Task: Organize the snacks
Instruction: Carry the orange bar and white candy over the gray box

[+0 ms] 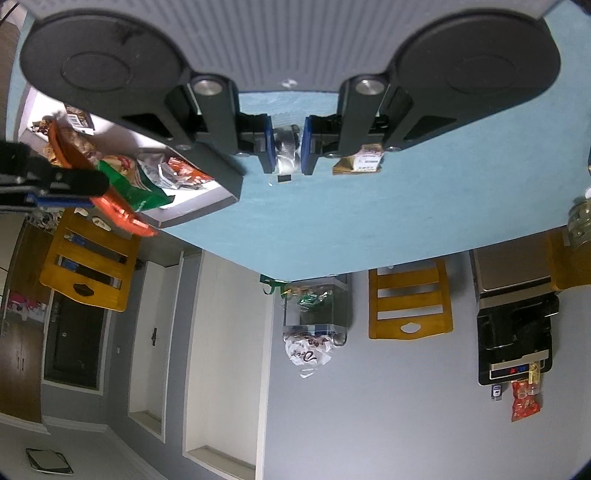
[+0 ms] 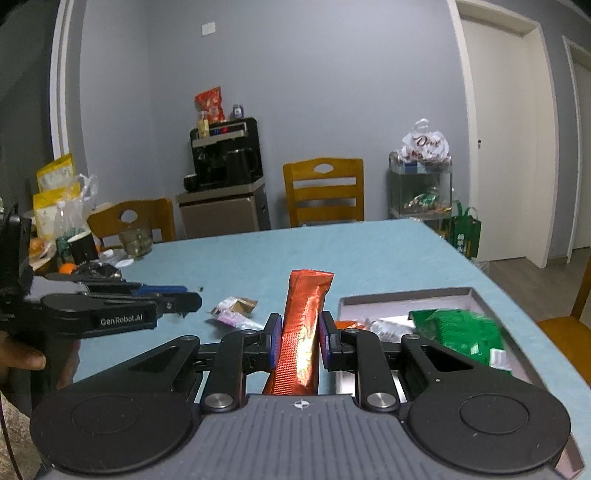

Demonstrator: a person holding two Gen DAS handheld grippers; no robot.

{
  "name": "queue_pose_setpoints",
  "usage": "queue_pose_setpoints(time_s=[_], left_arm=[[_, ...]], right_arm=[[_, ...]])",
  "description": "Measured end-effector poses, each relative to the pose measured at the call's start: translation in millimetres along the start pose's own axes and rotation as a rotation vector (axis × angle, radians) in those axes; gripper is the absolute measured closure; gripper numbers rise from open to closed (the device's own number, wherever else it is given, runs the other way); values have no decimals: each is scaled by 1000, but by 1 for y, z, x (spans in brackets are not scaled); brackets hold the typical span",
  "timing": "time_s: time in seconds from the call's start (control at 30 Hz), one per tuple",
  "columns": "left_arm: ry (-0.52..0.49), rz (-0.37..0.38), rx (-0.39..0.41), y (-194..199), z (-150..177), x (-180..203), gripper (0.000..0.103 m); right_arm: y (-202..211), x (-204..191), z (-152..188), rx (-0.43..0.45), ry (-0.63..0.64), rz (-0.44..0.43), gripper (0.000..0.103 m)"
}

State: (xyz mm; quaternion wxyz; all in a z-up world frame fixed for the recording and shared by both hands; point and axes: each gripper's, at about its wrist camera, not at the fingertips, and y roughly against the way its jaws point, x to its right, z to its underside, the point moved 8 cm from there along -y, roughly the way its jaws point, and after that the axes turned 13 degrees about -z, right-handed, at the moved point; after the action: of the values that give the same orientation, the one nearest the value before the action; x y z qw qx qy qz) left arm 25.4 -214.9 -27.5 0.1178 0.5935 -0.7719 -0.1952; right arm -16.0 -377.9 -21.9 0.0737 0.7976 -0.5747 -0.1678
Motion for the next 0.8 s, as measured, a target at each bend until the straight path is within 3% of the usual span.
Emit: queue_pose_setpoints(time_s=[0.4,0.8], left_arm=[[-52,96,19,3,-11,42,92],[-177,270,22,4,-7,141,92]], right_arm=[[42,38,-7,57,-12,96,80],[70,89,23,45,-103,189,80]])
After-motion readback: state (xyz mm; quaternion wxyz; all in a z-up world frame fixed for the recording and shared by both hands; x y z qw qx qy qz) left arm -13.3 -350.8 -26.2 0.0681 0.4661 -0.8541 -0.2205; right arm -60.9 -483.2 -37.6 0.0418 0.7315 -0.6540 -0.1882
